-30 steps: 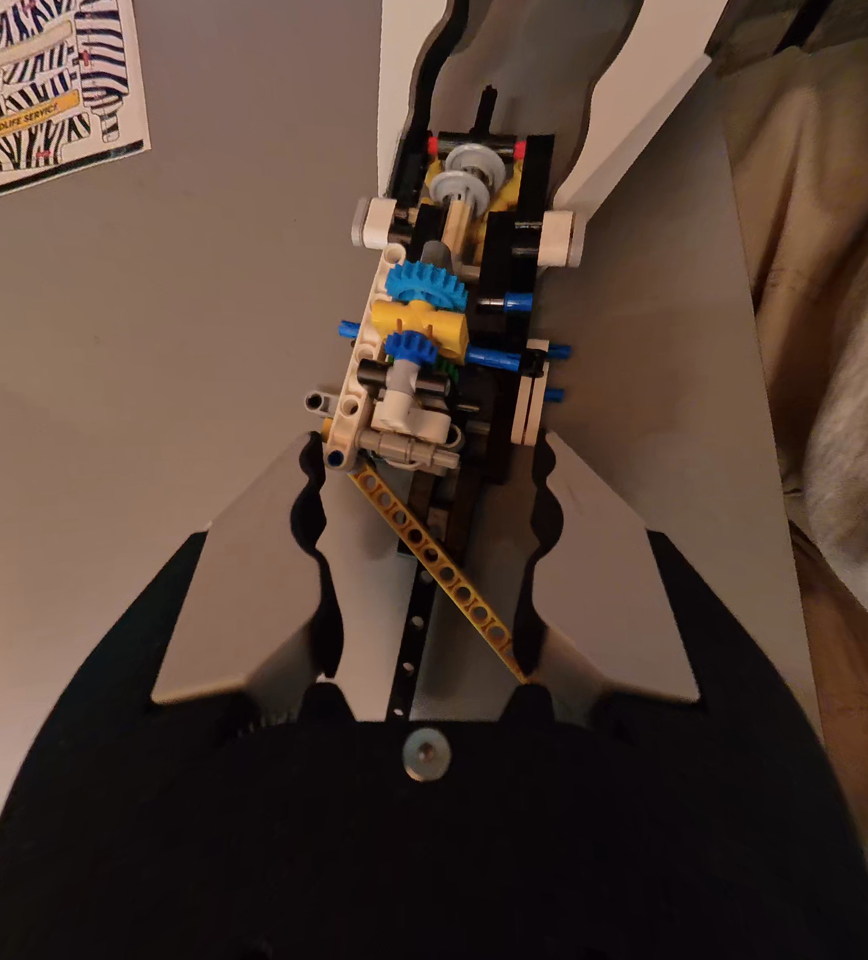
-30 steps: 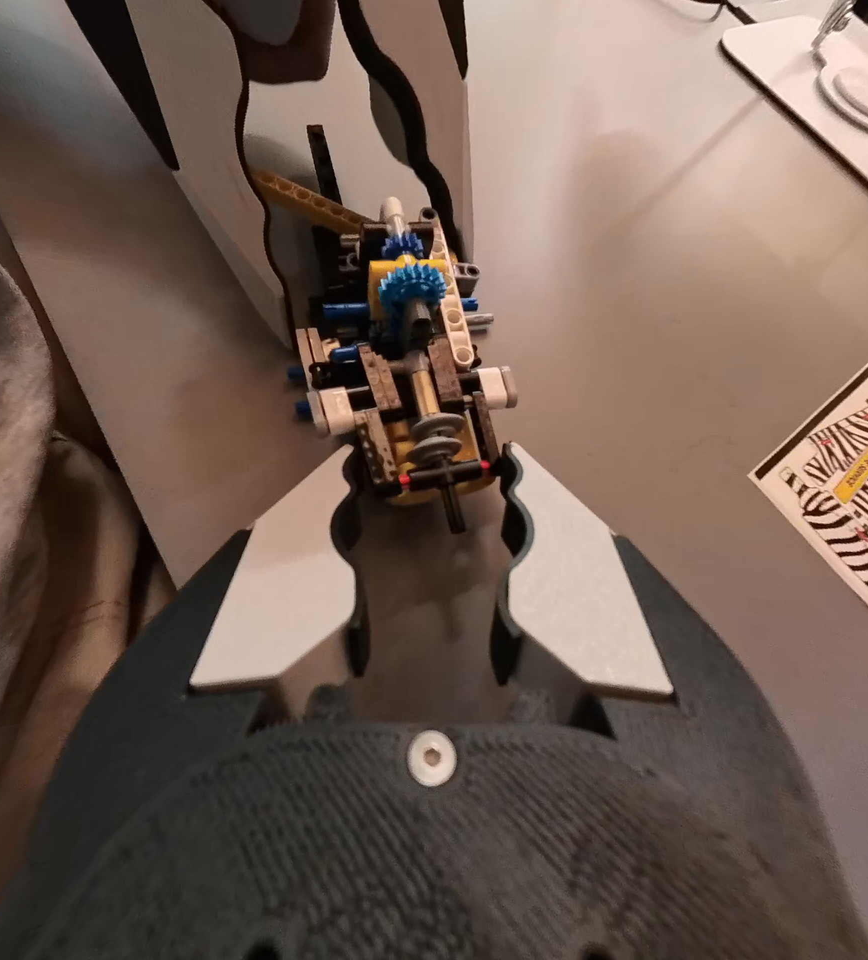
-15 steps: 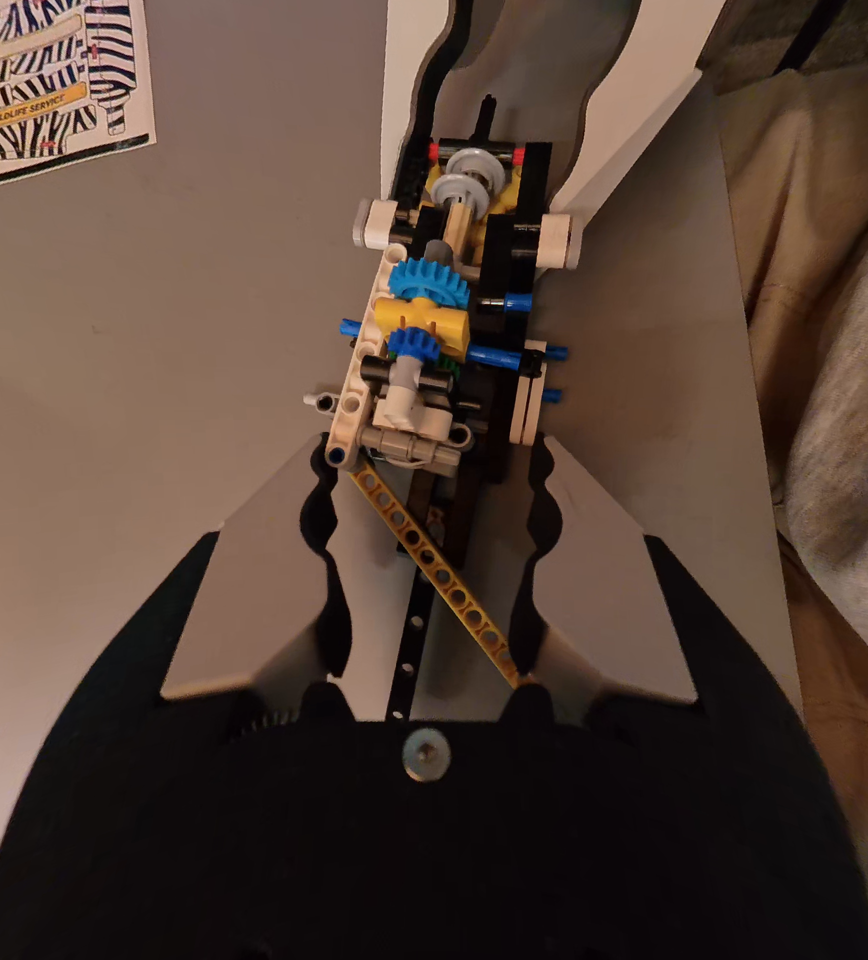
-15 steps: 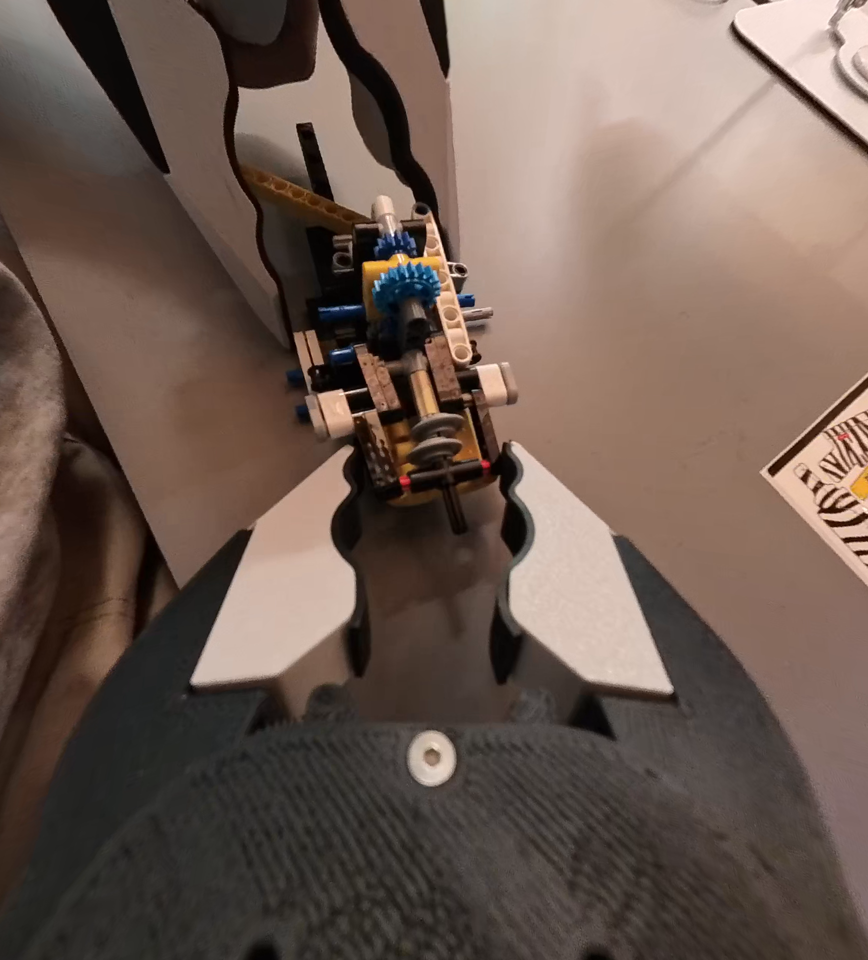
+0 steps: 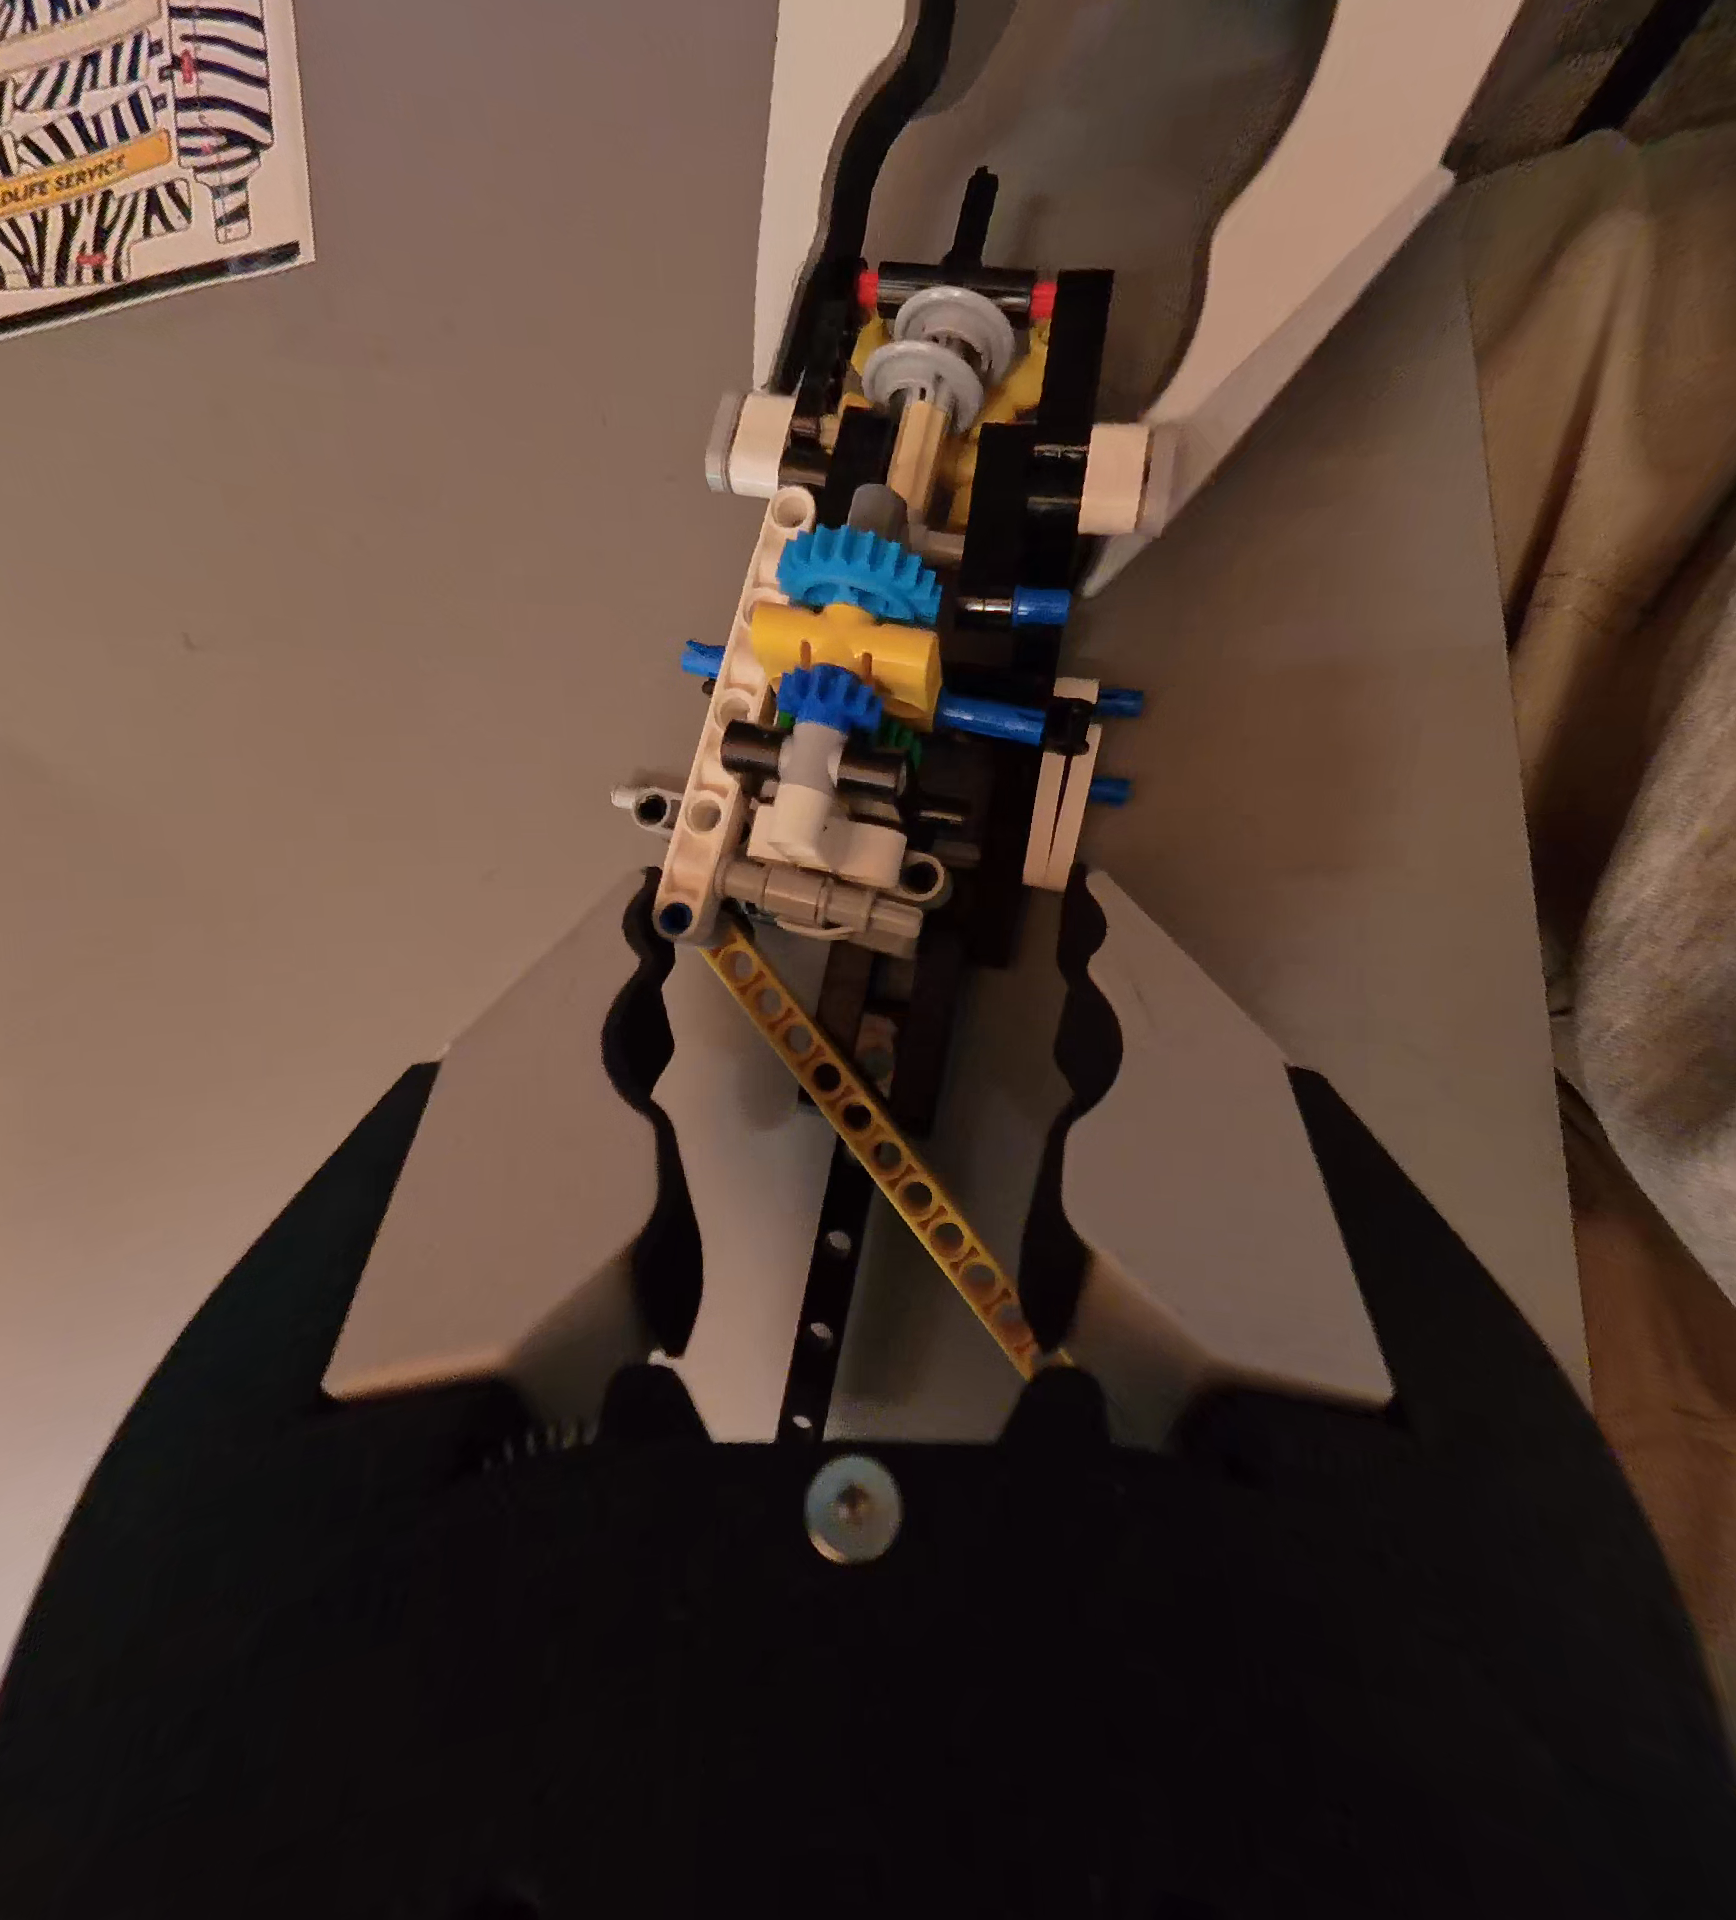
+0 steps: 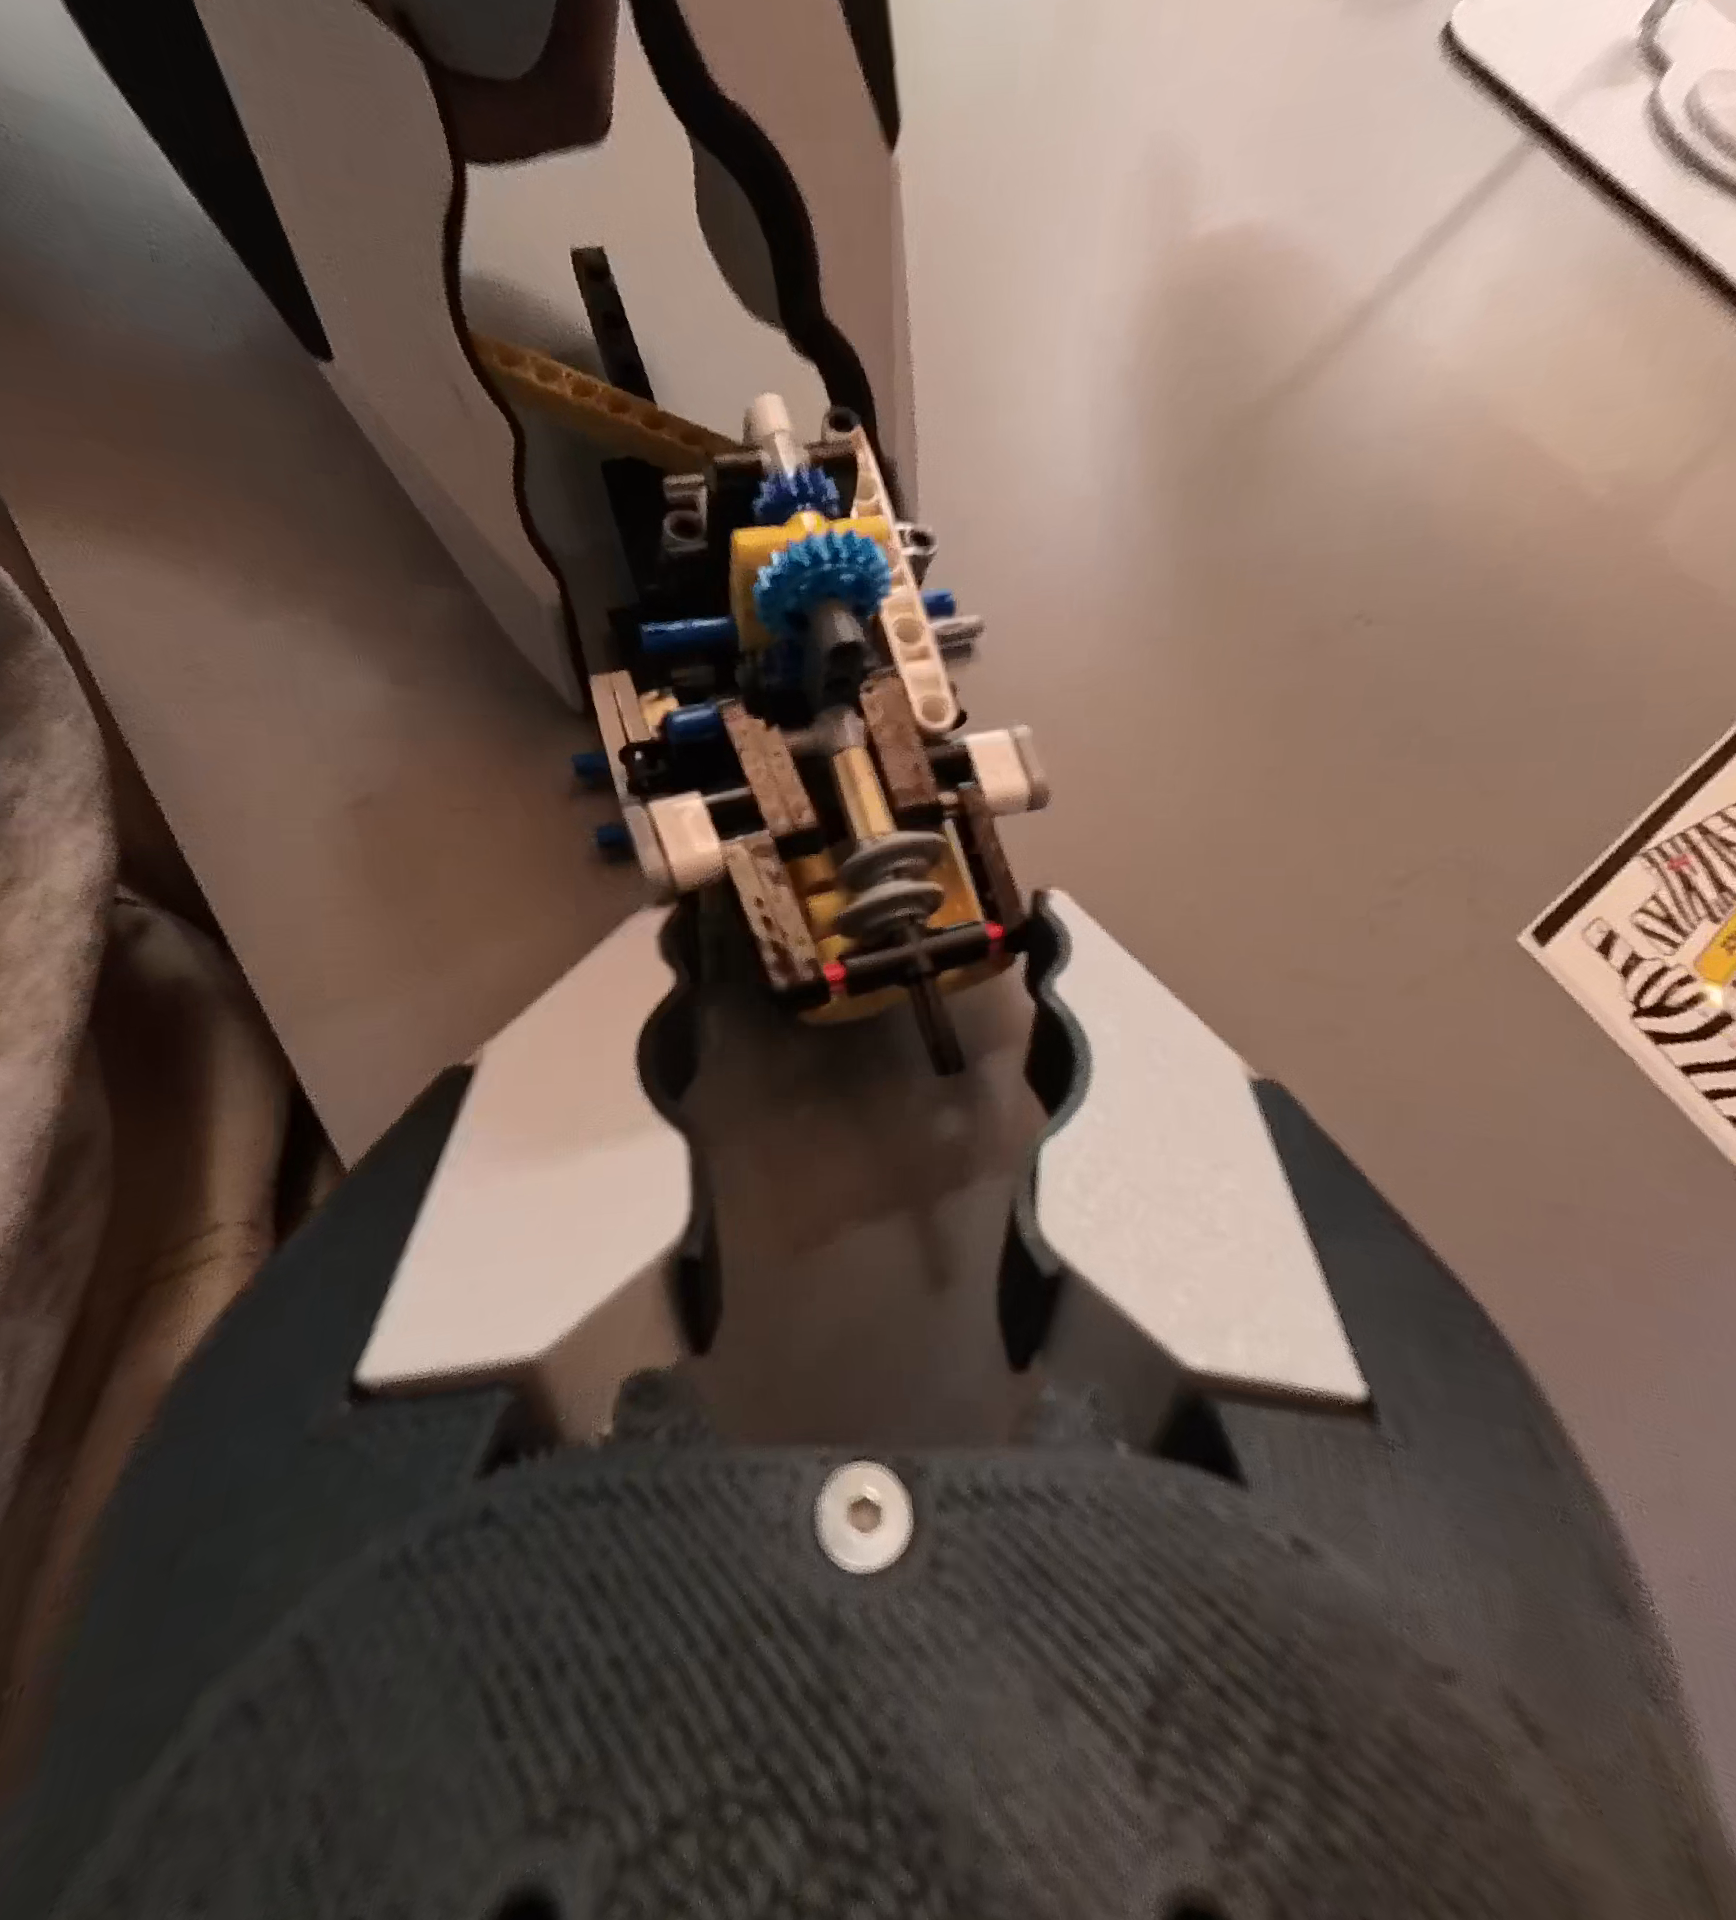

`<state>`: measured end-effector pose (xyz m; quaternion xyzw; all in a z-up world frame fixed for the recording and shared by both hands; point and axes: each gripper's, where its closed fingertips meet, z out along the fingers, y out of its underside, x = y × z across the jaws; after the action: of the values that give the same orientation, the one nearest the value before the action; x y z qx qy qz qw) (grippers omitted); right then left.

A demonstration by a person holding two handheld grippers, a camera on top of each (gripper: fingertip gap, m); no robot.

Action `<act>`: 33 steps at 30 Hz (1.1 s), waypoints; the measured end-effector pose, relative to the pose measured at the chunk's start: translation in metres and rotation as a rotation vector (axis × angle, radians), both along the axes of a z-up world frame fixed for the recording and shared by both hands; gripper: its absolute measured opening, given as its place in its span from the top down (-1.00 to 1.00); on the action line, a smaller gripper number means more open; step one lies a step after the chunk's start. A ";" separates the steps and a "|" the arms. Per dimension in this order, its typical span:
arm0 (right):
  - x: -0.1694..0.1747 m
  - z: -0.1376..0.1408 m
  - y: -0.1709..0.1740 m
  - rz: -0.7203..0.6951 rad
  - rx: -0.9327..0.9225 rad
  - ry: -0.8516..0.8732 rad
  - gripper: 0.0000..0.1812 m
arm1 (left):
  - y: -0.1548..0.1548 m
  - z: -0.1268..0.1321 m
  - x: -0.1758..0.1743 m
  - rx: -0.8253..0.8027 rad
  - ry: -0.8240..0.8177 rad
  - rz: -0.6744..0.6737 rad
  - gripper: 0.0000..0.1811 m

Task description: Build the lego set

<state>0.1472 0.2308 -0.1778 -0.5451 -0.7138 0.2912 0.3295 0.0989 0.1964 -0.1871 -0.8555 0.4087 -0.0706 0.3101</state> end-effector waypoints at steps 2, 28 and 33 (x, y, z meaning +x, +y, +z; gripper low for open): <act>0.000 -0.002 -0.001 -0.025 0.013 -0.016 0.06 | 0.001 0.000 0.000 0.004 0.004 0.010 0.16; -0.006 0.000 -0.013 -0.160 0.096 0.039 0.01 | -0.013 -0.001 0.007 0.071 -0.041 0.148 0.17; -0.006 -0.001 -0.012 -0.161 0.091 0.035 0.03 | -0.012 -0.001 0.007 0.075 -0.038 0.148 0.17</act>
<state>0.1415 0.2184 -0.1784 -0.5799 -0.6744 0.2405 0.3887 0.1058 0.1841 -0.1884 -0.8696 0.3409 -0.0484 0.3539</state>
